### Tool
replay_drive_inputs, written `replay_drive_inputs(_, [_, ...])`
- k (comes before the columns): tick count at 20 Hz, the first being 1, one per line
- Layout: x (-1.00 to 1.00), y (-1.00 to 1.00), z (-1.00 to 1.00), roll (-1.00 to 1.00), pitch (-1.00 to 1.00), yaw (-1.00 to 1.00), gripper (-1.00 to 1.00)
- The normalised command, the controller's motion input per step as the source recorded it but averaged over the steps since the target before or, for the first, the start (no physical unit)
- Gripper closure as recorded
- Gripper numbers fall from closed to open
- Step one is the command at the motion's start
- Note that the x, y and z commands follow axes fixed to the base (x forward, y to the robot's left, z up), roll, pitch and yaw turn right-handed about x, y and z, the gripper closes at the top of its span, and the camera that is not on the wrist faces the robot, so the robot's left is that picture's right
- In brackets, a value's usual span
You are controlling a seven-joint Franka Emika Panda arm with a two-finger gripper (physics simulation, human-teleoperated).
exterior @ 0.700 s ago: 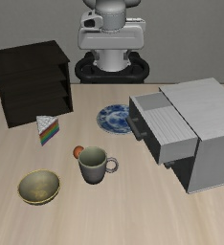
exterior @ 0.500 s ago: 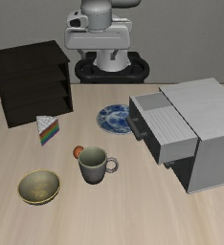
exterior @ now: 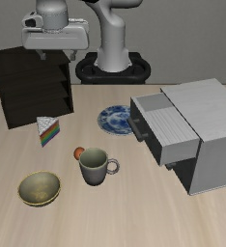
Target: Pick up the cake and place it on the plate
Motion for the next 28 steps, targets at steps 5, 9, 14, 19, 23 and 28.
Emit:
replay_drive_inputs(5, [0.6,-0.4,0.0,0.0,0.0,0.0,-1.0])
replay_drive_inputs(9, [1.0,0.0,0.0,0.0,0.0,0.0,-1.0])
replay_drive_inputs(14, [0.0,-0.4,-0.6,0.0,0.0,0.0,-1.0])
replay_drive_inputs(19, [0.0,0.0,-1.0,0.0,0.0,0.0,-1.0])
replay_drive_inputs(23, [0.0,0.0,-1.0,0.0,0.0,0.0,-1.0])
replay_drive_inputs(28, [0.0,0.0,-1.0,0.0,0.0,0.0,-1.0])
